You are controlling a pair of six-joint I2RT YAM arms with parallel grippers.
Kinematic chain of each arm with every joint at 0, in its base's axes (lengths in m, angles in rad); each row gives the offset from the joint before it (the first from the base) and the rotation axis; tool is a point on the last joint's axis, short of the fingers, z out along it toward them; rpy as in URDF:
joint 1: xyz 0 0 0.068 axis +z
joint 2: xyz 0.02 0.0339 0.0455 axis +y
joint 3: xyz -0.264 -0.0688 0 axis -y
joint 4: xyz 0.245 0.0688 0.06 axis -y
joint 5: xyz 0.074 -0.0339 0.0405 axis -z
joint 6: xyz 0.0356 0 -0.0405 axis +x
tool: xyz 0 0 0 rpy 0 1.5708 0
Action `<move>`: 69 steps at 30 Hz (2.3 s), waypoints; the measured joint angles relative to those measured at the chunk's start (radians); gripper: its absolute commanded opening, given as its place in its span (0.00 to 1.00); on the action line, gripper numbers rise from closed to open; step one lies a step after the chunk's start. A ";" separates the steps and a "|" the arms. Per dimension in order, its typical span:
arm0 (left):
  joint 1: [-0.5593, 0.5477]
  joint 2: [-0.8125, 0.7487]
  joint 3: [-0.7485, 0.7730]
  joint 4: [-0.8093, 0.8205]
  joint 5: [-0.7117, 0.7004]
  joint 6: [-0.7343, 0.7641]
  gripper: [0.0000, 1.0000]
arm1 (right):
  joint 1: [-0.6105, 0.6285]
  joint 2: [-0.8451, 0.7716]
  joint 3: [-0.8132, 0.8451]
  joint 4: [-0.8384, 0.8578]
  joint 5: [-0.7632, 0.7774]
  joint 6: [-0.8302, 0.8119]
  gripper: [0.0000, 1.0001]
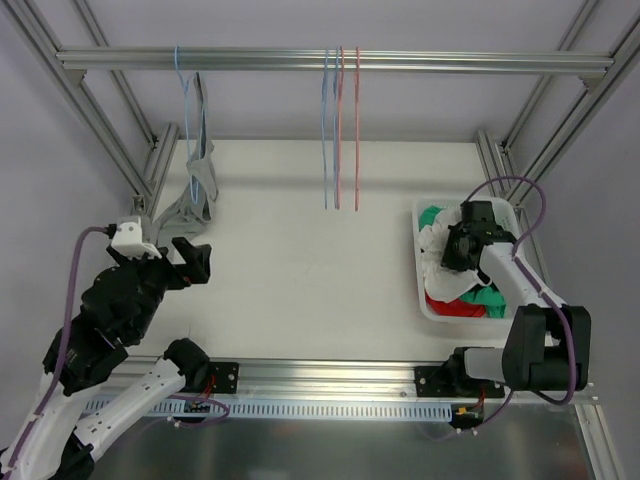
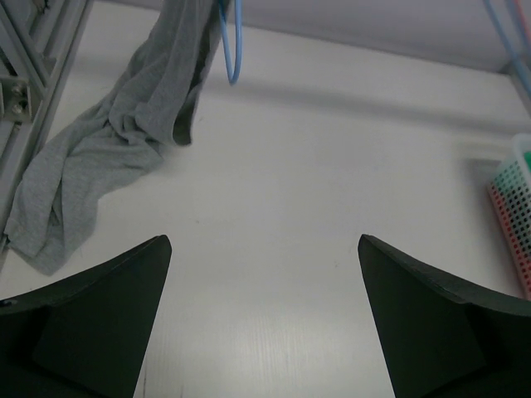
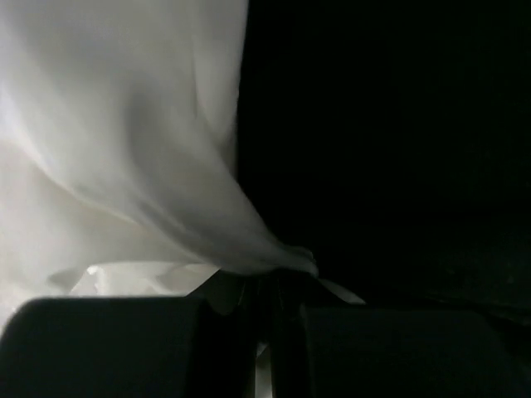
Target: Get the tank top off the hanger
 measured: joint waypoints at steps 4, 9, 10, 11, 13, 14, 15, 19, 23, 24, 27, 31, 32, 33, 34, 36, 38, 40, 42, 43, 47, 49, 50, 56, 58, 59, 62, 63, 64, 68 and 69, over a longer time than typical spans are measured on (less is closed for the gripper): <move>0.000 0.068 0.192 -0.035 -0.002 0.002 0.99 | -0.008 0.016 0.001 0.036 -0.039 0.023 0.15; 0.000 0.203 0.451 -0.046 -0.047 0.017 0.99 | -0.012 -0.031 0.016 0.009 -0.057 0.030 0.51; 0.000 0.238 0.500 -0.053 -0.056 0.026 0.99 | -0.012 -0.044 0.034 -0.011 -0.054 0.023 0.54; 0.000 0.275 0.547 -0.058 -0.064 0.034 0.99 | -0.013 -0.056 0.060 -0.039 -0.045 0.017 0.62; 0.000 0.369 0.652 -0.065 -0.082 0.050 0.99 | -0.013 -0.074 0.127 -0.089 -0.018 0.004 0.66; 0.000 0.415 0.700 -0.066 -0.089 0.060 0.99 | -0.013 -0.083 0.162 -0.107 -0.003 -0.005 0.68; 0.000 0.462 0.745 -0.072 -0.099 0.071 0.99 | -0.014 -0.093 0.195 -0.124 0.009 -0.011 0.70; 0.000 0.631 0.899 -0.076 -0.135 0.124 0.99 | -0.017 -0.148 0.301 -0.185 0.027 -0.035 1.00; 0.064 0.791 1.034 -0.086 -0.137 0.192 0.99 | -0.018 -0.229 0.343 -0.229 -0.002 -0.051 1.00; 0.100 0.831 1.066 -0.087 -0.121 0.204 0.99 | -0.018 -0.258 0.345 -0.230 -0.028 -0.051 0.99; 0.193 0.938 1.141 -0.095 -0.069 0.229 0.93 | -0.018 -0.368 0.324 -0.206 -0.184 -0.042 0.99; 0.348 1.050 1.189 -0.097 0.059 0.241 0.77 | -0.018 -0.529 0.234 -0.111 -0.445 0.015 0.99; 0.389 1.072 1.189 -0.100 0.102 0.238 0.76 | -0.018 -0.547 0.220 -0.096 -0.494 0.028 0.99; 0.430 1.091 1.188 -0.103 0.141 0.233 0.76 | -0.018 -0.563 0.204 -0.074 -0.551 0.042 0.99; 0.467 1.107 1.184 -0.105 0.188 0.227 0.71 | -0.018 -0.571 0.190 -0.059 -0.601 0.053 0.99; 0.526 1.134 1.168 -0.110 0.274 0.212 0.63 | -0.018 -0.578 0.159 -0.033 -0.675 0.069 0.99; 0.570 1.163 1.159 -0.116 0.350 0.198 0.44 | -0.018 -0.587 0.130 -0.024 -0.723 0.079 1.00; 0.591 1.189 1.156 -0.118 0.400 0.197 0.41 | -0.018 -0.592 0.112 -0.021 -0.752 0.087 0.99; 0.603 1.220 1.155 -0.119 0.438 0.194 0.33 | -0.018 -0.600 0.099 -0.018 -0.776 0.092 1.00; 0.603 1.233 1.154 -0.119 0.455 0.195 0.31 | -0.018 -0.604 0.096 -0.017 -0.785 0.093 0.99; 0.612 1.271 1.147 -0.120 0.490 0.193 0.01 | -0.018 -0.613 0.093 -0.012 -0.805 0.098 0.99; 0.615 1.280 1.143 -0.119 0.514 0.190 0.00 | -0.018 -0.615 0.089 -0.008 -0.809 0.100 0.99; 0.615 1.281 1.143 -0.117 0.524 0.191 0.00 | -0.018 -0.617 0.087 -0.008 -0.810 0.100 0.99; 0.615 1.273 1.151 -0.129 0.580 0.174 0.00 | -0.018 -0.621 0.084 -0.003 -0.814 0.101 1.00; 0.615 1.262 1.165 -0.136 0.610 0.161 0.00 | -0.018 -0.621 0.082 -0.001 -0.814 0.106 1.00; 0.615 1.254 1.174 -0.136 0.624 0.157 0.00 | -0.018 -0.623 0.080 0.002 -0.814 0.108 1.00; 0.615 1.215 1.186 -0.130 0.669 0.140 0.00 | -0.018 -0.629 0.069 0.016 -0.814 0.120 0.99; 0.615 1.197 1.187 -0.126 0.684 0.137 0.00 | -0.018 -0.632 0.064 0.021 -0.814 0.124 0.99; 0.615 1.177 1.188 -0.123 0.695 0.135 0.00 | -0.018 -0.634 0.061 0.021 -0.814 0.127 0.99; 0.615 1.104 1.158 -0.101 0.741 0.123 0.00 | -0.018 -0.640 0.061 0.033 -0.818 0.137 0.99; 0.615 1.080 1.134 -0.094 0.756 0.117 0.00 | -0.018 -0.640 0.061 0.035 -0.821 0.137 1.00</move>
